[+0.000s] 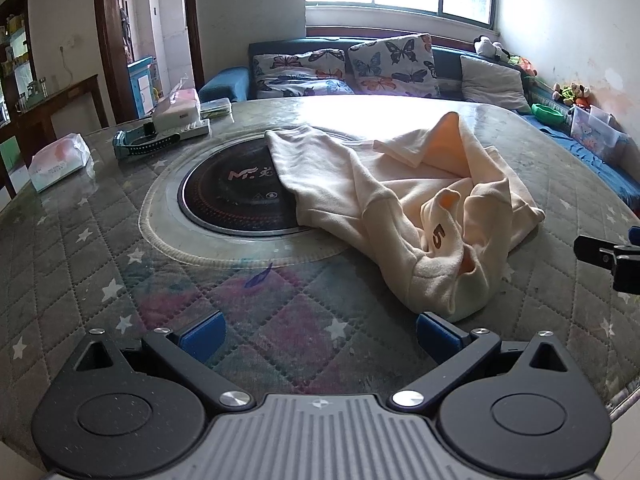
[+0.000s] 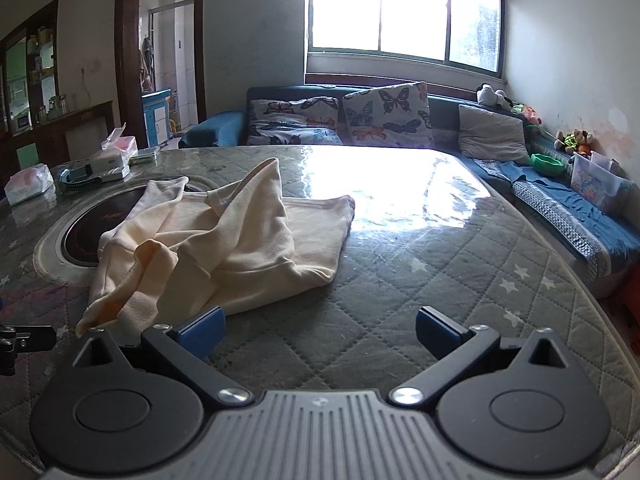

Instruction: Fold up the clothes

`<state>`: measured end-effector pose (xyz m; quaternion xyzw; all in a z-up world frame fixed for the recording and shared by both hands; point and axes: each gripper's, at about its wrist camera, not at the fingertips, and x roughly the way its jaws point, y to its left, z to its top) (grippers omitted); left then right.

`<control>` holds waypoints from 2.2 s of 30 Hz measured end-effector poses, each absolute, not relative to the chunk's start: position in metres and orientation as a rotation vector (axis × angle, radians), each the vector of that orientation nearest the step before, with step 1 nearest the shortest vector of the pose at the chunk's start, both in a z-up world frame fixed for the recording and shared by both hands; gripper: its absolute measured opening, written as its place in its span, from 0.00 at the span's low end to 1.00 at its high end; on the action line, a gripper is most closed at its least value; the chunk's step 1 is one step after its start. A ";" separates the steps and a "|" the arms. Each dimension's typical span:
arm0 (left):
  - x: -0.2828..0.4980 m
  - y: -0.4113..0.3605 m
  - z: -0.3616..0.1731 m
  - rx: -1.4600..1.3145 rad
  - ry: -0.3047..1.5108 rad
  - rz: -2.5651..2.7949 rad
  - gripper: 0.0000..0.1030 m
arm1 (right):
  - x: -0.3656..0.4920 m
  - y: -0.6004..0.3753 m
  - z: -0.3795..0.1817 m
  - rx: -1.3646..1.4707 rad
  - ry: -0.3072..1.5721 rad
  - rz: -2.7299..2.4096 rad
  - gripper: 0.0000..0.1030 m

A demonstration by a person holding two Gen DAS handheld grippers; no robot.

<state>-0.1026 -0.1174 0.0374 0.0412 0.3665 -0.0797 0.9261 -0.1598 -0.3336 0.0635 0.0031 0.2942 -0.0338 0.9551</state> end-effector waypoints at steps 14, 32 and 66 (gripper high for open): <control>-0.073 -0.118 0.048 0.075 0.746 -0.179 1.00 | -0.123 -0.335 0.072 0.000 0.611 -0.035 0.92; -0.018 -0.125 0.057 0.126 0.731 -0.199 1.00 | -0.011 -0.331 0.101 -0.015 0.629 0.076 0.71; 0.051 -0.163 0.042 0.204 0.769 -0.283 0.44 | 0.044 -0.358 0.086 -0.025 0.653 0.027 0.04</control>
